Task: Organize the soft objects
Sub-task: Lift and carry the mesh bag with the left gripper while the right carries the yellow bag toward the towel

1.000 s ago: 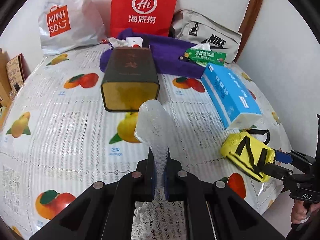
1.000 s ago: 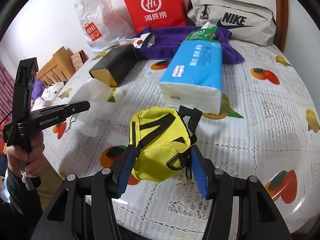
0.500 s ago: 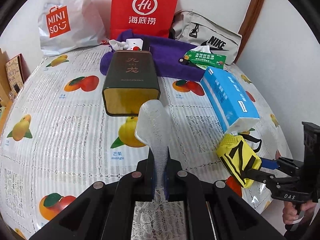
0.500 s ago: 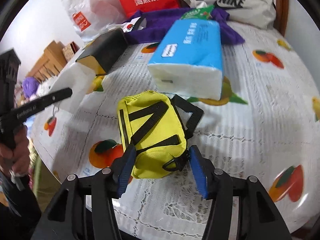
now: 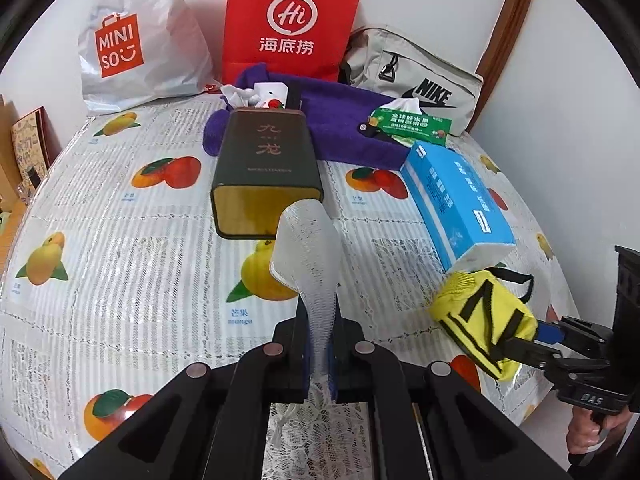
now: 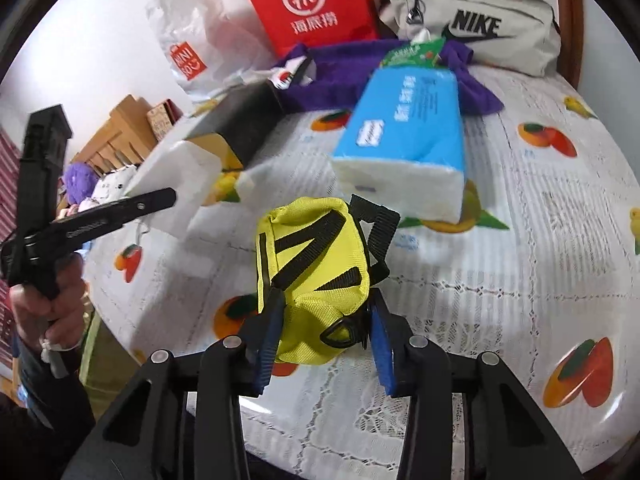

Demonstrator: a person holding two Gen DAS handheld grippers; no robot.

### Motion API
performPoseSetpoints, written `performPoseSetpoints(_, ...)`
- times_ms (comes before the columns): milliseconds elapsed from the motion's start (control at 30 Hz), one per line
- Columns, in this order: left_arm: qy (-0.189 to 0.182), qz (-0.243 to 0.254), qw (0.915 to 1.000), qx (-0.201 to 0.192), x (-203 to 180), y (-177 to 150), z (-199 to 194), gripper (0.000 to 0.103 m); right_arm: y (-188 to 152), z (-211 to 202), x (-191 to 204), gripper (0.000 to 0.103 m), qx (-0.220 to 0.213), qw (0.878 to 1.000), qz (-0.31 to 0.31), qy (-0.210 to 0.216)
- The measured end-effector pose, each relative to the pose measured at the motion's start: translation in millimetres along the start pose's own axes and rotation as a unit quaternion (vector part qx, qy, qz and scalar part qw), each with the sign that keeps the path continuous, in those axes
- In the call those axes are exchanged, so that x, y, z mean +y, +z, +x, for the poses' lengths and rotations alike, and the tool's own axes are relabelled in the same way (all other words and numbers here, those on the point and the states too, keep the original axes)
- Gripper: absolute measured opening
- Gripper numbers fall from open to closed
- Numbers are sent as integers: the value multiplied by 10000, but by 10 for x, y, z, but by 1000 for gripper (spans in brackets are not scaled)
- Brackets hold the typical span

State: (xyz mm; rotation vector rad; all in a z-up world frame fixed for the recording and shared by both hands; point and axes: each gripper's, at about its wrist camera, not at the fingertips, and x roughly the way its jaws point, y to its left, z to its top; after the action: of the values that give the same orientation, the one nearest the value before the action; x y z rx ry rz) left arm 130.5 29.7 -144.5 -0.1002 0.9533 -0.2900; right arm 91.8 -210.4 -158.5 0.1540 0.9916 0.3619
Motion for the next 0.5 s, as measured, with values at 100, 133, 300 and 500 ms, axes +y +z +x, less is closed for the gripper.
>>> performPoseSetpoints(100, -13, 6, 10000, -60, 25, 27, -61, 7, 51, -118, 58, 41, -101, 9999, -64, 74)
performPoseSetpoints(133, -8, 14, 10000, -67, 31, 39, -80, 7, 68, -148, 80, 41, -134, 9998, -86, 84)
performPoseSetpoints(300, -32, -34, 9998, -183, 82, 138, -199, 6, 165, -321, 108, 41, -346, 9993, -112, 36)
performPoseSetpoints(500, -19, -46, 9997, -258, 111, 314, -249, 6, 397, -449, 50, 41, -563, 9982, -167, -137)
